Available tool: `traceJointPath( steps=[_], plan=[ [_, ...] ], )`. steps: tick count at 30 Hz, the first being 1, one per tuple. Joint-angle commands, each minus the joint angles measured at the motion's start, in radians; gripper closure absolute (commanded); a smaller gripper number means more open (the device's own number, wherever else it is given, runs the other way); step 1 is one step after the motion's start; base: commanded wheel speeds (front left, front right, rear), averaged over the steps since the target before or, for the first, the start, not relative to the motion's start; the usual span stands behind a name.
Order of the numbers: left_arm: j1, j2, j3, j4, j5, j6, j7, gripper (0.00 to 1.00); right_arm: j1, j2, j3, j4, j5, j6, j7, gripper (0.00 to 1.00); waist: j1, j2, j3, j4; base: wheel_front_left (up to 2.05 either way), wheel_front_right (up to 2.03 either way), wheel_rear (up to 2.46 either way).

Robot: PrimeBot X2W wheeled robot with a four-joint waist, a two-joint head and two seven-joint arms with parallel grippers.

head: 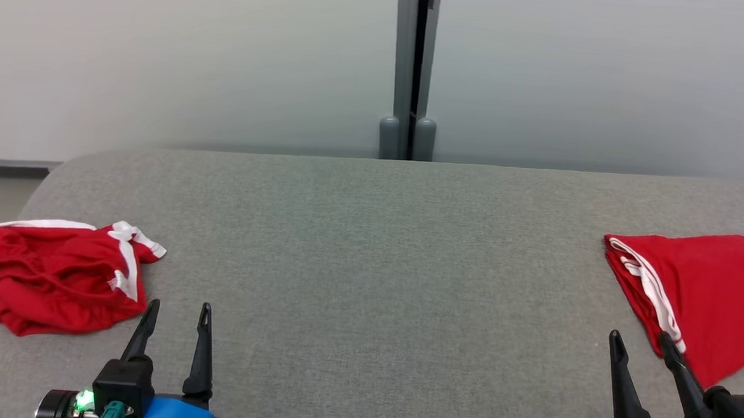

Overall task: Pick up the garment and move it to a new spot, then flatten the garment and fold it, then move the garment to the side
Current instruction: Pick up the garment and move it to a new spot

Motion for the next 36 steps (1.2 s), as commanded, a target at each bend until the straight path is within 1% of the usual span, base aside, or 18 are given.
traceJointPath(
  steps=[1, 6, 11, 14, 18, 25, 30, 32, 36],
  plan=[
    [-0.030, 0.004, 0.001, -0.003, -0.005, -0.003, -0.005, 0.00, 0.007, 0.000, 0.004, -0.016, 0.000, 0.000, 0.002, 0.00, 0.0000, 0.0000, 0.018, 0.033, 0.00, 0.00, 0.00],
    [-0.074, -0.004, 0.009, 0.013, -0.017, -0.017, -0.008, 0.00, -0.017, 0.000, 0.021, -0.067, -0.012, 0.000, 0.026, 0.00, 0.0000, 0.0000, 0.050, 0.116, 0.00, 0.00, 0.00],
    [-0.111, -0.014, 0.030, 0.033, -0.031, -0.021, -0.010, 0.00, -0.040, 0.000, 0.048, -0.114, -0.028, 0.000, 0.050, 0.00, 0.0000, 0.0000, 0.075, 0.196, 0.00, 0.00, 0.00],
    [-0.129, -0.021, 0.046, 0.040, -0.037, -0.021, -0.010, 0.00, -0.047, -0.001, 0.058, -0.137, -0.039, 0.000, 0.066, 0.00, 0.0000, 0.0000, 0.086, 0.238, 0.00, 0.00, 0.00],
    [-0.137, -0.026, 0.074, 0.034, -0.035, -0.018, -0.011, 0.00, -0.053, 0.000, 0.064, -0.158, -0.043, 0.000, 0.081, 0.00, 0.0000, 0.0000, 0.098, 0.277, 0.00, 0.00, 0.00],
    [-0.163, -0.035, 0.102, 0.031, -0.024, -0.031, -0.011, 0.00, -0.071, 0.000, 0.064, -0.185, -0.054, 0.000, 0.096, 0.00, 0.0000, 0.0000, 0.139, 0.295, 0.00, 0.00, 0.00],
    [-0.225, -0.060, 0.110, 0.066, -0.016, -0.047, -0.011, 0.00, -0.094, -0.006, 0.059, -0.222, -0.075, 0.000, 0.118, 0.00, 0.0000, 0.0000, 0.218, 0.286, 0.00, 0.00, 0.00],
    [-0.267, -0.073, 0.114, 0.096, -0.021, -0.057, -0.011, 0.00, -0.112, -0.014, 0.057, -0.243, -0.081, 0.000, 0.128, 0.00, 0.0000, 0.0000, 0.262, 0.278, 0.00, 0.00, 0.00],
    [-0.375, -0.089, 0.126, 0.207, -0.035, -0.082, -0.010, 0.00, -0.151, -0.036, 0.061, -0.276, -0.085, 0.000, 0.144, 0.00, 0.0000, 0.0000, 0.355, 0.260, 0.00, 0.00, 0.00]
  ],
)
